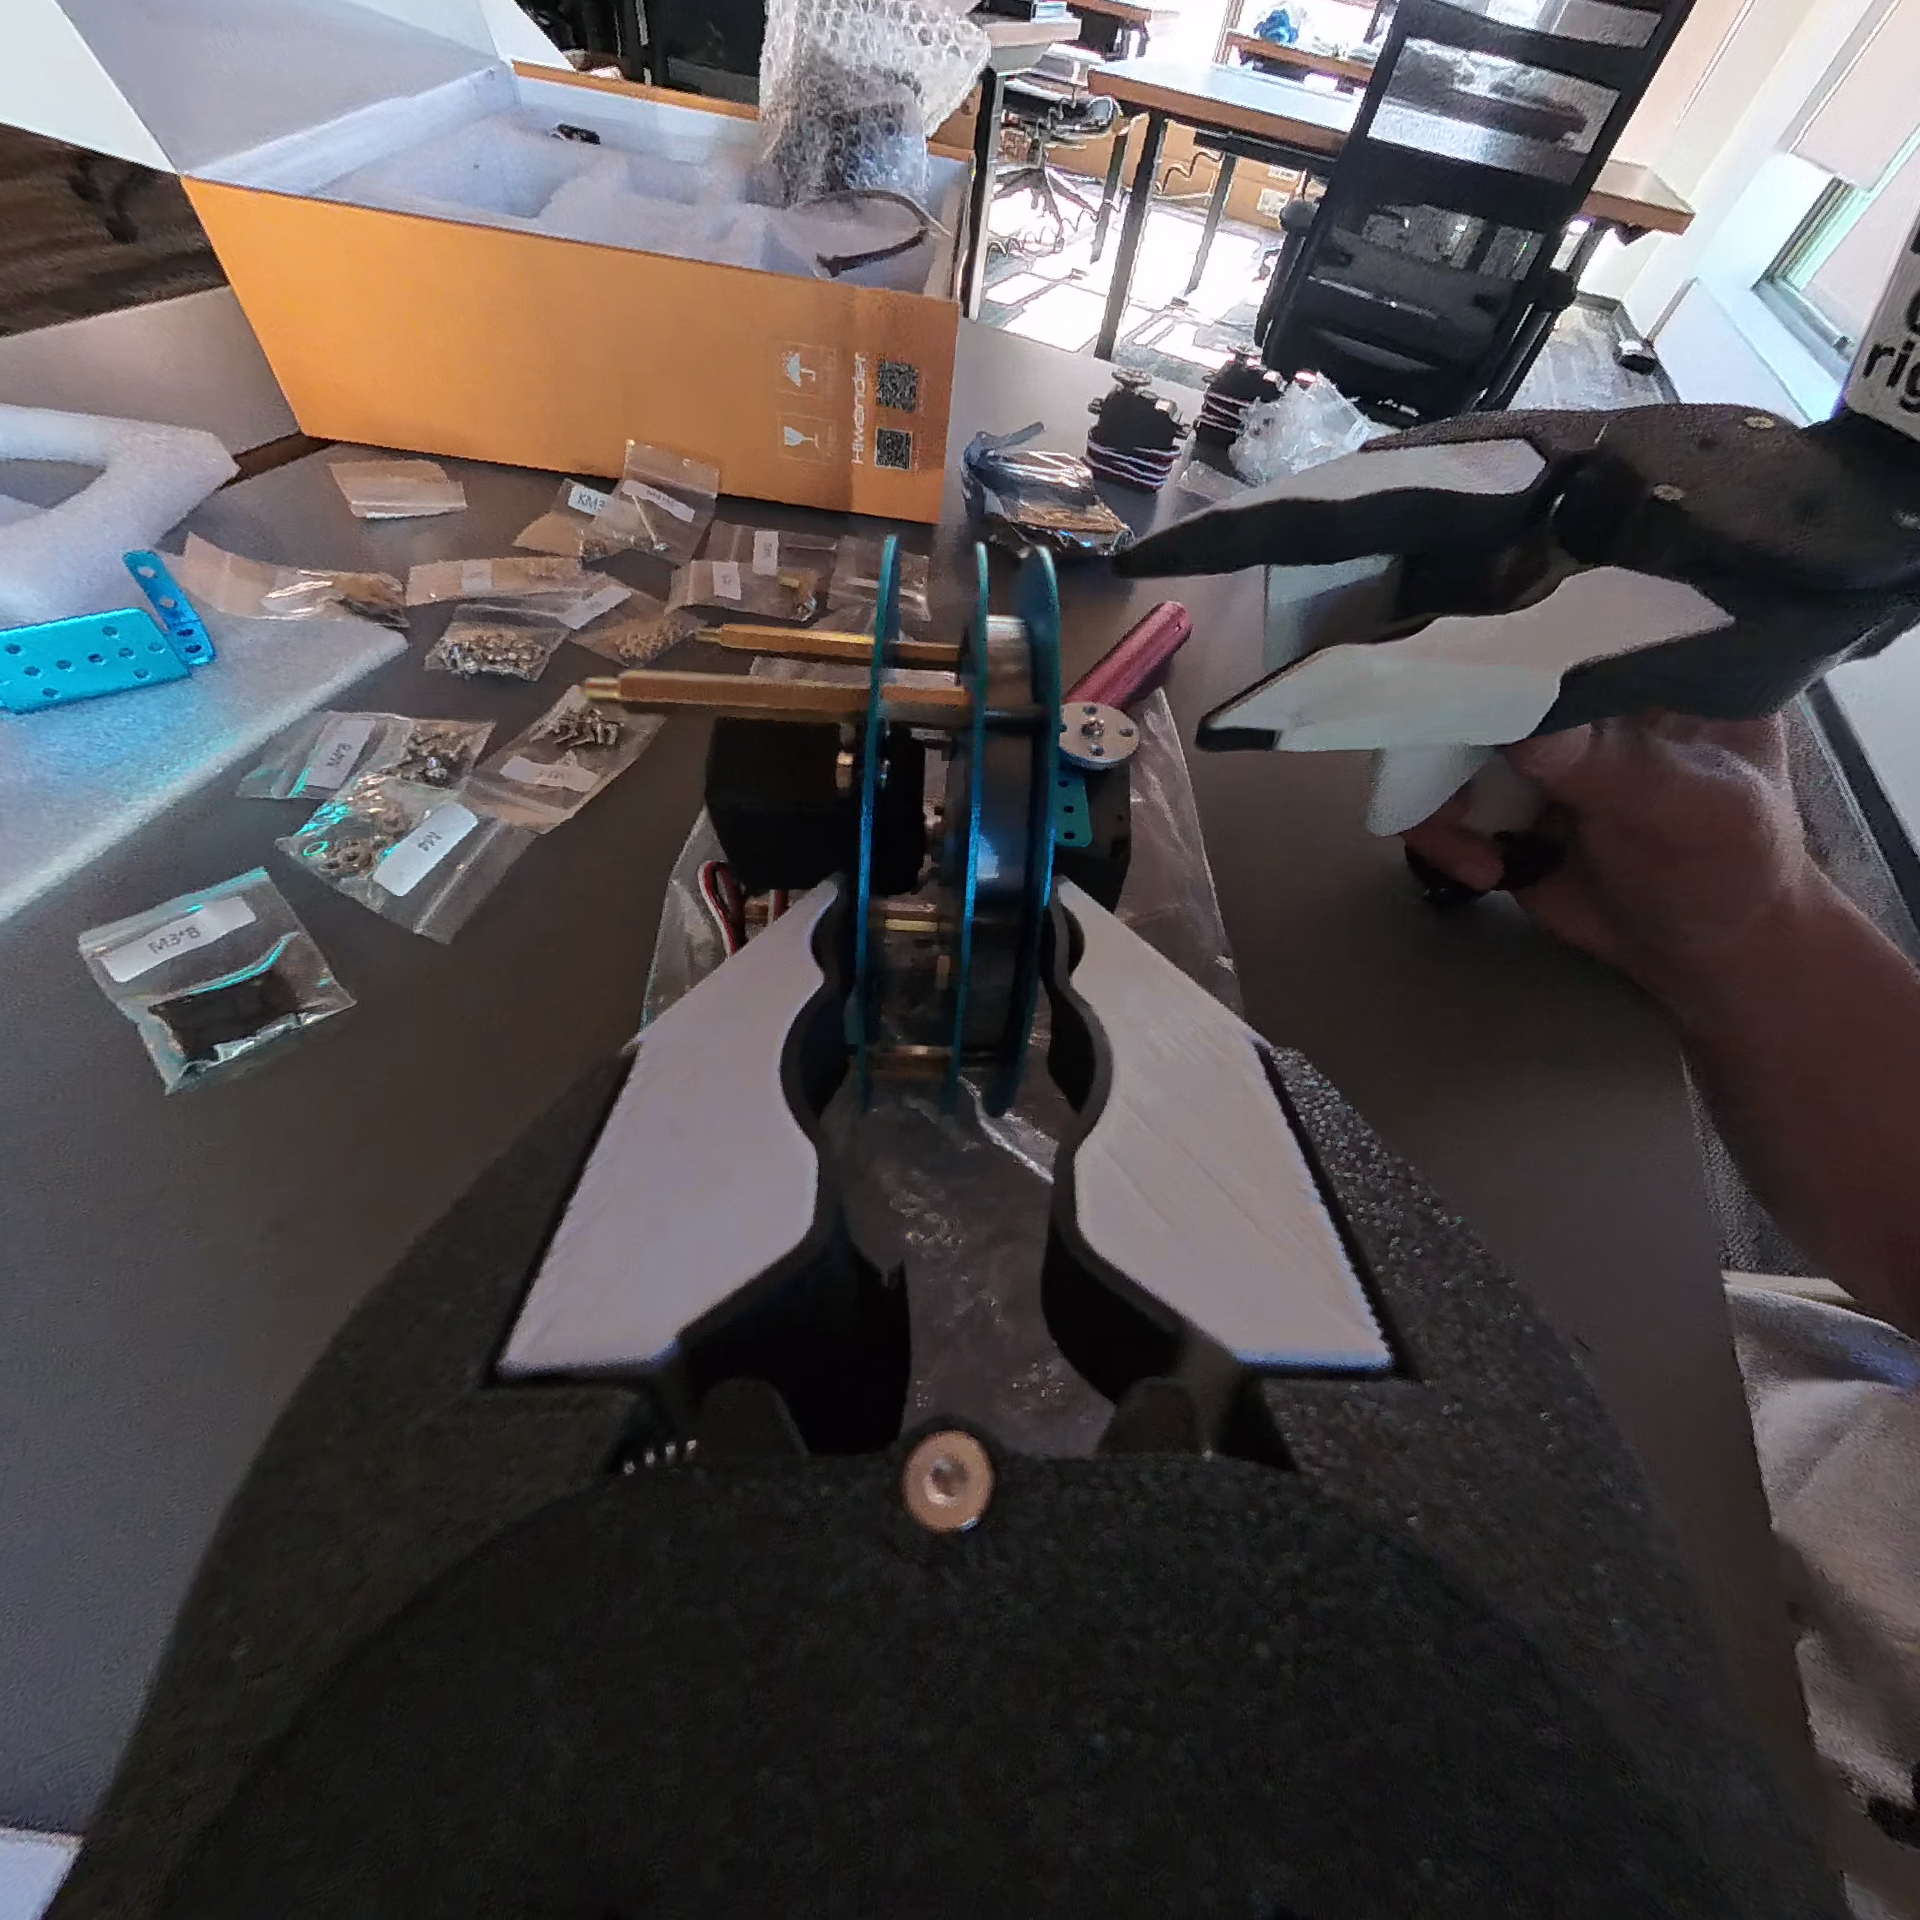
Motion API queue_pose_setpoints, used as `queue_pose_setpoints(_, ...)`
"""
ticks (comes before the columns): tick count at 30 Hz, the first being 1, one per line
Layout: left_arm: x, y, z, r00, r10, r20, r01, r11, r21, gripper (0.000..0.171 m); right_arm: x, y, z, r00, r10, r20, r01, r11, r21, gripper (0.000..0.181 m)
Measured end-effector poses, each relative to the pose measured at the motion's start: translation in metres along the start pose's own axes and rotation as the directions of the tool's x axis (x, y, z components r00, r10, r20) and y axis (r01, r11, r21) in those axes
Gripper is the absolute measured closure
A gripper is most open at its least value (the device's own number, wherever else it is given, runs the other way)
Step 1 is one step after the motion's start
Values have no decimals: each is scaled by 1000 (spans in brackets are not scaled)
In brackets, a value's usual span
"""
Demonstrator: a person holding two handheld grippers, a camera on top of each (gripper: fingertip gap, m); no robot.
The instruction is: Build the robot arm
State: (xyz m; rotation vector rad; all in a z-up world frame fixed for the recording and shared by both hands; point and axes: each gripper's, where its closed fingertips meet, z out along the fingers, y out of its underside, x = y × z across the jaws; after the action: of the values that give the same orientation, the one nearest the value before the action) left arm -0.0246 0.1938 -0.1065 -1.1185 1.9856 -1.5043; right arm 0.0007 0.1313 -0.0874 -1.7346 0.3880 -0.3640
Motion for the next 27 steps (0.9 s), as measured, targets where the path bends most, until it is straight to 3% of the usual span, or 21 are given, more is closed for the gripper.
queue_pose_setpoints(9,3,2,0,999,29,22,-28,999,-27,138,2,-1,-2,999,48,11,-48,999,12,133)
queue_pose_setpoints(27,-13,2,-5,982,-186,-34,185,983,-9,139,-2,7,5,998,41,45,-40,999,-35,139)
